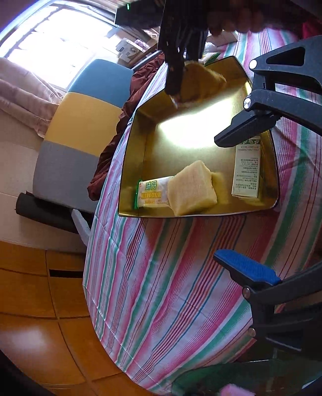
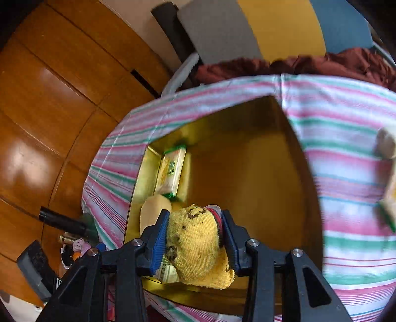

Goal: Organize objects
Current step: 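Carry the yellow knit toy into the gold tray and open the right gripper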

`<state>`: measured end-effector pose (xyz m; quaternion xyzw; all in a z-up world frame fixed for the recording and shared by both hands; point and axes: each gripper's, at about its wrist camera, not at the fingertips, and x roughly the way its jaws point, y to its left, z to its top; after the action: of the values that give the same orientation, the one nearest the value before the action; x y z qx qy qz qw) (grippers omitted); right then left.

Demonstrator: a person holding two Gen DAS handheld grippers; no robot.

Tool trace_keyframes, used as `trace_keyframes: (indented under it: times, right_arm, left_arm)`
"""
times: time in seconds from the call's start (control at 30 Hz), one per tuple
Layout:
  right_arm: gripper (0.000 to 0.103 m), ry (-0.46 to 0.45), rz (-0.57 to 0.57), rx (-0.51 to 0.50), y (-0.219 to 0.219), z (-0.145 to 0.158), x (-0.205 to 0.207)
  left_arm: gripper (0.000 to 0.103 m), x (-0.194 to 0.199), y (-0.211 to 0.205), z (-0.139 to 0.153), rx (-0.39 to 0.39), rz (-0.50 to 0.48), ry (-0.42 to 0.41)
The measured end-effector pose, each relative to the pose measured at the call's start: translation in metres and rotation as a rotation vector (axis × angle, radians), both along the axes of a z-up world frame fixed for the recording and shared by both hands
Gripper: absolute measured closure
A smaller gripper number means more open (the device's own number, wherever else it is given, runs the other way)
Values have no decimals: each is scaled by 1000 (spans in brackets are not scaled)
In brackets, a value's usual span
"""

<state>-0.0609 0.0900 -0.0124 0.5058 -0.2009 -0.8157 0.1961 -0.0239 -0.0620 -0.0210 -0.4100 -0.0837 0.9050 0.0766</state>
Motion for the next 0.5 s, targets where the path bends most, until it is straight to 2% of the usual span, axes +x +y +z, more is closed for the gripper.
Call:
trace_keyframes:
  times: [0.07, 0.13, 0.23, 0.33, 0.5]
  right_arm:
    - [58, -40, 22, -22, -14, -14, -6]
    - [50, -92, 36, -51, -25, -28, -12]
    - [50, -121, 48, -59, -35, -39, -11]
    - [47, -119, 55, -64, -36, -41, -7]
    - [46, -47, 44, -32, -20, -20, 6]
  left_arm:
    - [18, 0, -3, -2, 3, 4, -3]
    - [18, 1, -4, -3, 5, 7, -5]
    - [17, 0, -5, -4, 6, 8, -7]
    - [17, 0, -5, -4, 4, 8, -5]
    - [17, 0, -2, 0, -10, 7, 8]
